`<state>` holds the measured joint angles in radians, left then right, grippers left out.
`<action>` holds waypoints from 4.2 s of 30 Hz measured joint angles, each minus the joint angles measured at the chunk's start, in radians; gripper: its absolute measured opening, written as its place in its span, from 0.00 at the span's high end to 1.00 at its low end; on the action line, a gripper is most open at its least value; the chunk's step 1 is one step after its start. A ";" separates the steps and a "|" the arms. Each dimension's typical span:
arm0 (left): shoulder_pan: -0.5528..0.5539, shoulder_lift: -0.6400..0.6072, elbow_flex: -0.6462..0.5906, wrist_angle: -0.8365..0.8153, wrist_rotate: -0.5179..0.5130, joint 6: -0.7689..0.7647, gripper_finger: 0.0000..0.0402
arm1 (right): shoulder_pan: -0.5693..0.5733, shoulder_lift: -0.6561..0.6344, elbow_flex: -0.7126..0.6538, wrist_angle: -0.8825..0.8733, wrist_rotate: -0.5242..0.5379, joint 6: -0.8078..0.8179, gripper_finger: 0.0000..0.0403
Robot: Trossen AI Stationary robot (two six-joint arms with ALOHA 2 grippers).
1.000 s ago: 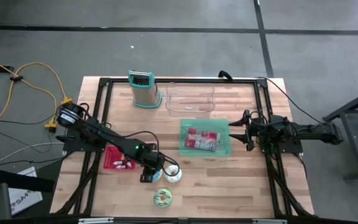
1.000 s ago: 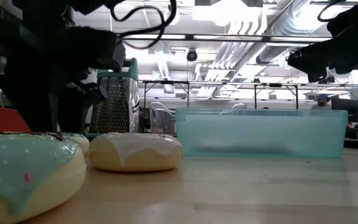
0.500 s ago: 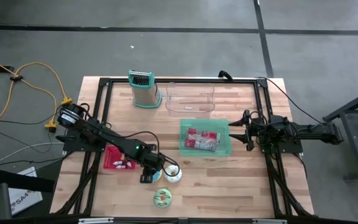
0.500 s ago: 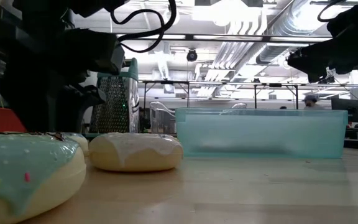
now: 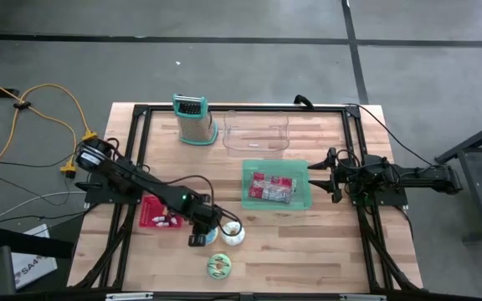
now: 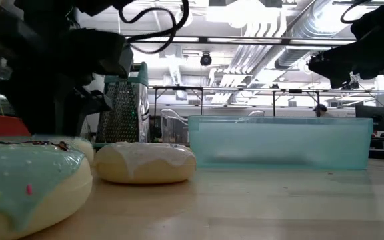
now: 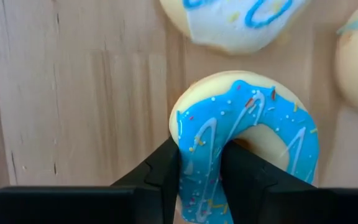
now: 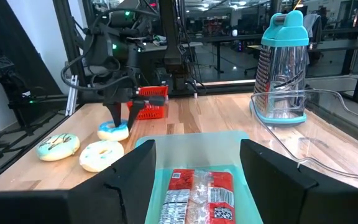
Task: Pick & Place Food Item
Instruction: Put the blue donut into the transparent bin, then put the white donut into the transparent bin
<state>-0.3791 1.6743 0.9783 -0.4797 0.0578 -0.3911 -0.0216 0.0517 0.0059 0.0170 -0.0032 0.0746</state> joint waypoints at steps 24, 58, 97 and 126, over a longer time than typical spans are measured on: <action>0.540 -0.216 0.180 0.009 0.225 0.077 0.76 | 0.000 0.000 0.000 0.000 0.000 0.000 0.45; 0.861 0.224 0.687 -0.200 0.112 0.321 0.76 | 0.000 0.000 0.000 0.000 0.000 0.000 0.45; 0.831 0.272 0.687 -0.223 -0.008 0.403 0.56 | 0.000 0.000 0.000 0.000 0.000 0.000 0.45; 0.809 0.157 0.686 -0.236 0.044 0.440 0.56 | 0.000 0.000 0.000 0.001 0.000 0.000 0.45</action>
<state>0.4298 1.8313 1.6642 -0.7160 0.1016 0.0490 -0.0217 0.0514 0.0058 0.0177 -0.0036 0.0746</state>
